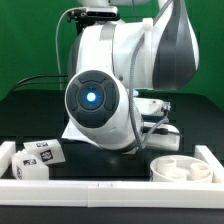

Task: Assemble stool

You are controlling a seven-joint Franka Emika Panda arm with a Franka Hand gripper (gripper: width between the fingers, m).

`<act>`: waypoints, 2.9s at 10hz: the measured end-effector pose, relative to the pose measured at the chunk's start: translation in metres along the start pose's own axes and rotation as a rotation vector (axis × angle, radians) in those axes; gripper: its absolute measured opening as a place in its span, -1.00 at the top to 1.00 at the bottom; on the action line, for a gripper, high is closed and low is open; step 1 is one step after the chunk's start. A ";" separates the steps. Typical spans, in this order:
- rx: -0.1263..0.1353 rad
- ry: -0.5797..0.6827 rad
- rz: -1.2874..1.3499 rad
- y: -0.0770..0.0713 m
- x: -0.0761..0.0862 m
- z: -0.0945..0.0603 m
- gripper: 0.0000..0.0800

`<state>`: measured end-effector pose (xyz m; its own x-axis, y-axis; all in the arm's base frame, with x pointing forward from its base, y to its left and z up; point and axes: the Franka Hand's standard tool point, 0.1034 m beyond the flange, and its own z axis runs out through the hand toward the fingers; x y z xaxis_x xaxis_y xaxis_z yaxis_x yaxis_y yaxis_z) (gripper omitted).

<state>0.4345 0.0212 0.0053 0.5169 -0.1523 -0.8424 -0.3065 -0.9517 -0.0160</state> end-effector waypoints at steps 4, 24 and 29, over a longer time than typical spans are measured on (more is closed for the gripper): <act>0.001 0.107 -0.026 -0.030 -0.033 -0.065 0.20; 0.139 1.346 -0.134 -0.094 -0.017 -0.169 0.20; 0.220 1.394 -0.097 -0.087 -0.005 -0.184 0.20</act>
Offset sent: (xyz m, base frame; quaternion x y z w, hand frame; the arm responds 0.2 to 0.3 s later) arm 0.0542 0.0132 0.0839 0.0270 0.0837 0.0272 0.9958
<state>0.6058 0.0556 0.1102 0.8573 -0.3478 0.3796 -0.2747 -0.9326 -0.2340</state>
